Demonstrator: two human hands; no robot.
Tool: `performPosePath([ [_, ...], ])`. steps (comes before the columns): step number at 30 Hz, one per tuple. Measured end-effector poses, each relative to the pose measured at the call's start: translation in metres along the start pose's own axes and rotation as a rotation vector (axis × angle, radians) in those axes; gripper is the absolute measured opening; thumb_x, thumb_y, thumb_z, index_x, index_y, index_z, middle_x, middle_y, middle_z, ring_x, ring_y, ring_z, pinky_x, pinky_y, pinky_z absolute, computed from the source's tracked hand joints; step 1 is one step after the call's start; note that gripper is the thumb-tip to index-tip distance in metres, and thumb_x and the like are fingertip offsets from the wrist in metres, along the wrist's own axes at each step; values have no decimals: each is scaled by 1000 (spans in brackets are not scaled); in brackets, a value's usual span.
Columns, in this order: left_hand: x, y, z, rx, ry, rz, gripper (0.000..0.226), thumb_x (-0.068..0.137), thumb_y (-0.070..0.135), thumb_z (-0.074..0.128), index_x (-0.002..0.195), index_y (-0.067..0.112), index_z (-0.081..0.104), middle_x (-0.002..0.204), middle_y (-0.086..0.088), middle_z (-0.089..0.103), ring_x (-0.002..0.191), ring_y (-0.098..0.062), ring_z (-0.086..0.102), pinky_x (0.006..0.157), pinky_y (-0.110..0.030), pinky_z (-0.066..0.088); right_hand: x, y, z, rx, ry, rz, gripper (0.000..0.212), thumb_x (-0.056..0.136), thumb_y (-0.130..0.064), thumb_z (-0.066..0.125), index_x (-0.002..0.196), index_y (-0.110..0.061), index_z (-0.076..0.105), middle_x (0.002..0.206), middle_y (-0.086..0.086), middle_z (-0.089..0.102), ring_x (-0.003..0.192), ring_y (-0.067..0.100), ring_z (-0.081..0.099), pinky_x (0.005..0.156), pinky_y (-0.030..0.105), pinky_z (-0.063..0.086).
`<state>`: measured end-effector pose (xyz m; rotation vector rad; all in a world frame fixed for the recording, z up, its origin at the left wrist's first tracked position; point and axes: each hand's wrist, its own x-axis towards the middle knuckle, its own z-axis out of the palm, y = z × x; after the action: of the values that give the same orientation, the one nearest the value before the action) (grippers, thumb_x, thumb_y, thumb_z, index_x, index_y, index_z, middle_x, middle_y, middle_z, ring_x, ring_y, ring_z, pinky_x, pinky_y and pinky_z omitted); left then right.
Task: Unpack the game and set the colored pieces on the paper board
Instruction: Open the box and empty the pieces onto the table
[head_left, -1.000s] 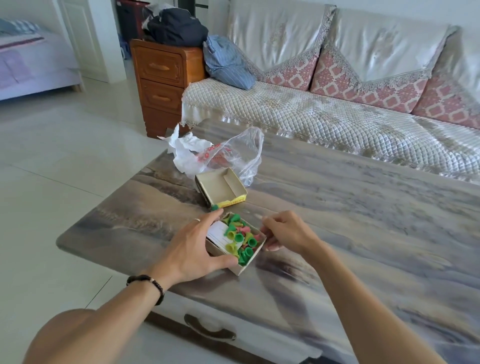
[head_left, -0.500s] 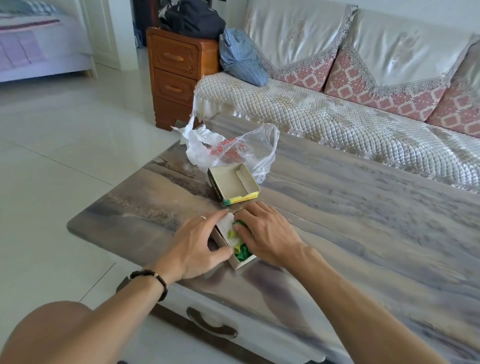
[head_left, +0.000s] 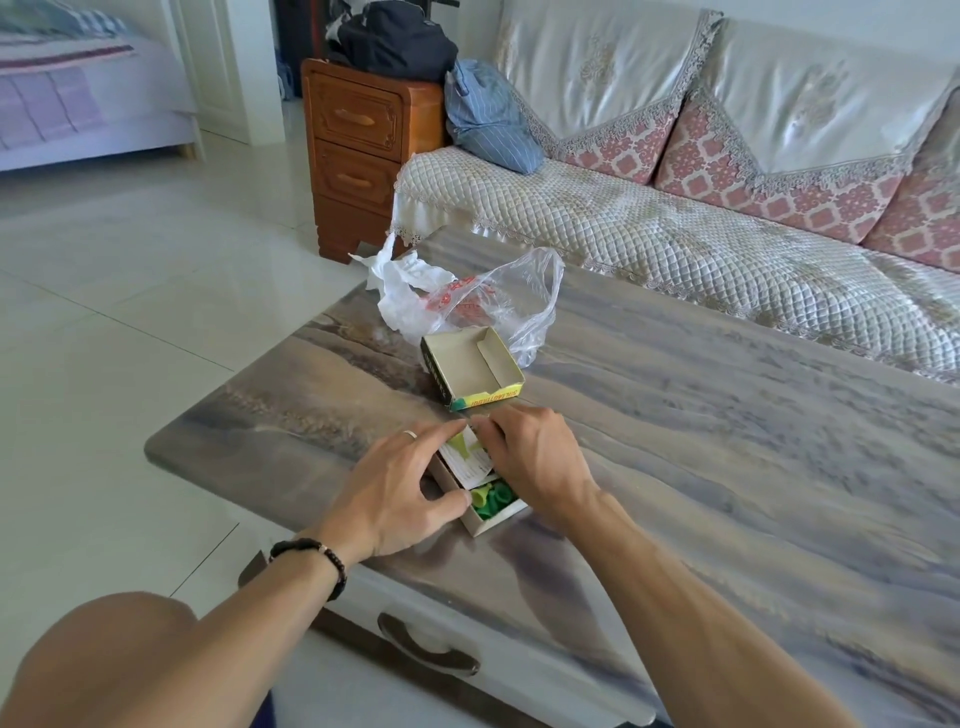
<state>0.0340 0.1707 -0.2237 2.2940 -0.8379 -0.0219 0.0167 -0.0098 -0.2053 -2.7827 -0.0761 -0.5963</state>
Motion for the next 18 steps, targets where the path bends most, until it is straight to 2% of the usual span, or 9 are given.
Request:
performPosePath([
  [2, -1, 2, 0, 14, -6, 29, 80, 71, 59, 45, 144, 29, 36, 136, 11, 47, 117, -9, 45, 97, -26, 35, 2, 1, -3, 91, 47, 77, 44, 96, -36, 44, 63, -8, 50, 58, 4, 56, 53, 27, 48, 53, 38, 44],
  [6, -3, 4, -1, 85, -32, 64, 85, 73, 62, 35, 148, 23, 26, 151, 7, 31, 123, -11, 40, 102, -28, 34, 5, 14, -20, 244, 188, 276, 46, 96, -25, 49, 54, -12, 36, 48, 0, 39, 46, 16, 30, 46, 30, 30],
  [7, -3, 5, -1, 105, -39, 74, 86, 74, 62, 34, 149, 22, 24, 152, 5, 29, 123, -12, 40, 101, -28, 33, 5, 25, -22, 234, 198, 335, 46, 96, -25, 49, 54, -12, 36, 49, 3, 42, 46, 18, 32, 47, 31, 32],
  [9, -3, 7, -1, 113, -45, 93, 84, 79, 58, 38, 151, 20, 17, 154, 2, 27, 127, -13, 38, 103, -27, 32, 0, 51, -23, 133, 177, 418, 43, 96, -28, 47, 57, -8, 45, 57, 12, 57, 53, 30, 49, 53, 34, 40],
  [12, 0, 8, -3, 85, -55, 160, 87, 82, 50, 48, 153, 23, 5, 160, 3, 12, 144, -11, 17, 113, -26, 22, -18, 74, -19, -78, 91, 426, 40, 96, -31, 47, 62, -9, 49, 69, 15, 63, 67, 39, 56, 56, 34, 36],
  [14, 9, 10, -6, 180, -45, 289, 84, 80, 52, 47, 153, 24, 15, 160, 5, 12, 147, -10, 7, 117, -29, 14, -25, 74, -15, -142, 68, 382, 38, 96, -30, 46, 65, -9, 48, 72, 11, 61, 68, 39, 55, 55, 33, 33],
  [16, 20, 14, -7, 287, -47, 396, 73, 81, 53, 45, 147, 24, 34, 154, 6, 27, 144, -12, 19, 115, -29, 16, -26, 73, -15, -153, 70, 356, 36, 97, -31, 44, 67, -10, 47, 74, 7, 57, 67, 36, 54, 54, 33, 34],
  [18, 30, 18, -7, 365, -83, 441, 61, 84, 54, 42, 135, 24, 50, 141, 5, 46, 131, -13, 39, 108, -33, 31, -25, 74, -16, -140, 77, 358, 35, 98, -31, 42, 68, -12, 45, 75, 6, 55, 69, 35, 55, 55, 33, 34],
])
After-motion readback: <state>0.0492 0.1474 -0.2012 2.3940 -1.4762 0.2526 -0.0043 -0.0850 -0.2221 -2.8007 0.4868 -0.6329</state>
